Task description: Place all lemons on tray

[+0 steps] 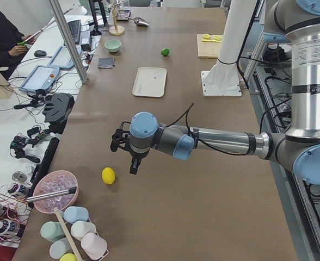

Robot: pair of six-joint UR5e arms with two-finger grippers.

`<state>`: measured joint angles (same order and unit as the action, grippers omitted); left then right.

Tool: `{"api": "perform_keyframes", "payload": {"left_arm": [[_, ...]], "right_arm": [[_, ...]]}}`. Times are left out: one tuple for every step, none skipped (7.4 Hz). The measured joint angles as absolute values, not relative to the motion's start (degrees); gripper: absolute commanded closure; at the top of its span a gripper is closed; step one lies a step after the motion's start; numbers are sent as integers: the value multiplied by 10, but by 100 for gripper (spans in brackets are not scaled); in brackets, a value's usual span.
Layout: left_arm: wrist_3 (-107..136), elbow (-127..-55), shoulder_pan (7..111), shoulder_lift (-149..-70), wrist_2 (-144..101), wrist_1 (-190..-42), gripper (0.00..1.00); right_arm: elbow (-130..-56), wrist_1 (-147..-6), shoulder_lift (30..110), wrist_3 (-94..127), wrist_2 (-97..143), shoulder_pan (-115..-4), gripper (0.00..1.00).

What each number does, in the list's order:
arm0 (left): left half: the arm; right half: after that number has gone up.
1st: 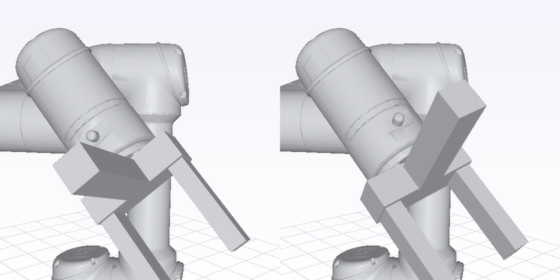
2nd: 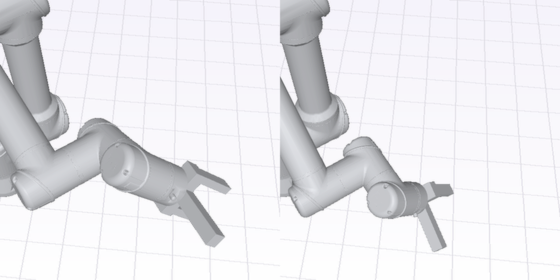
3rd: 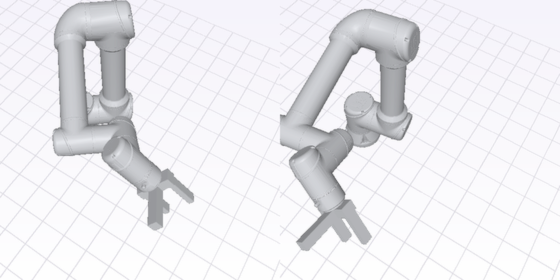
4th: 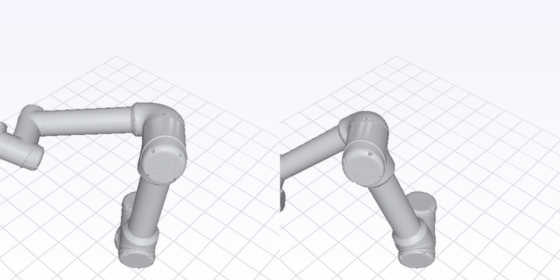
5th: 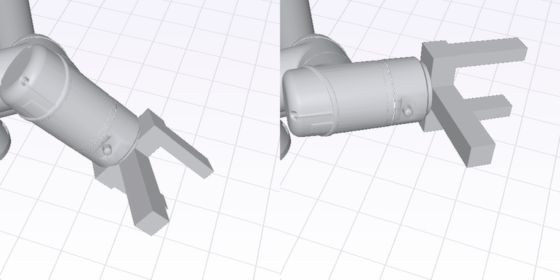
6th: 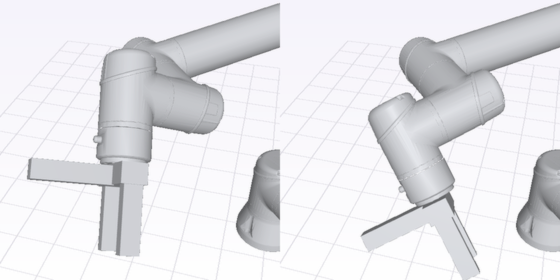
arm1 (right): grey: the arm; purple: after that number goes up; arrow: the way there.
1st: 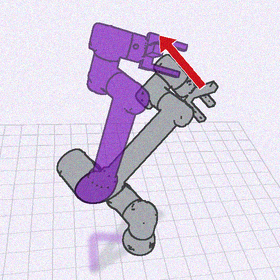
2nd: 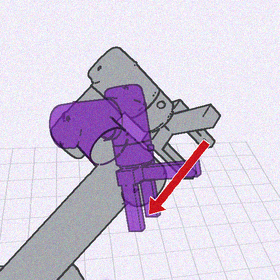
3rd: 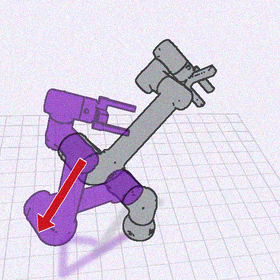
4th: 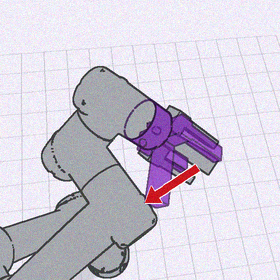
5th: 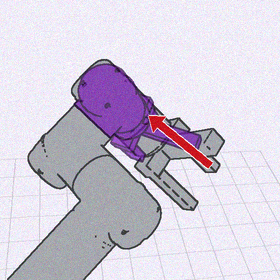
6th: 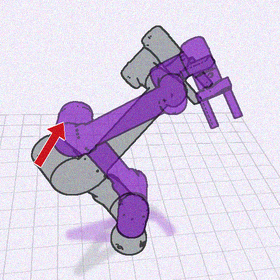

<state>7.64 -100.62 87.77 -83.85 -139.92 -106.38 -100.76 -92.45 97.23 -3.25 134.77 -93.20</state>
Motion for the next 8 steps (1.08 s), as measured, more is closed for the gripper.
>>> {"api": "perform_keyframes", "payload": {"left_arm": [[78,-1003,878,-838,-1396,-1065,2],[77,-998,877,-838,-1390,-1068,2],[69,-990,876,-838,-1379,-1083,2],[47,-973,875,-844,-1365,-1109,2],[18,-948,873,-862,-1355,-1128,2],[-16,-925,870,-883,-1351,-1137,2],[-59,-898,866,-907,-1350,-1140,2],[-107,-863,861,-932,-1350,-1144,2]], "right_arm": [[-1009,-924,975,-32,1350,-932,0],[-1010,-924,978,-28,1352,-932,0],[-1010,-924,980,-26,1355,-932,0],[-1008,-925,981,-25,1369,-932,0],[-1005,-925,982,-25,1391,-932,0],[-1002,-925,983,-25,1406,-932,0],[-1000,-925,985,-24,1413,-932,0],[-1000,-925,985,-18,1417,-932,0]]}}
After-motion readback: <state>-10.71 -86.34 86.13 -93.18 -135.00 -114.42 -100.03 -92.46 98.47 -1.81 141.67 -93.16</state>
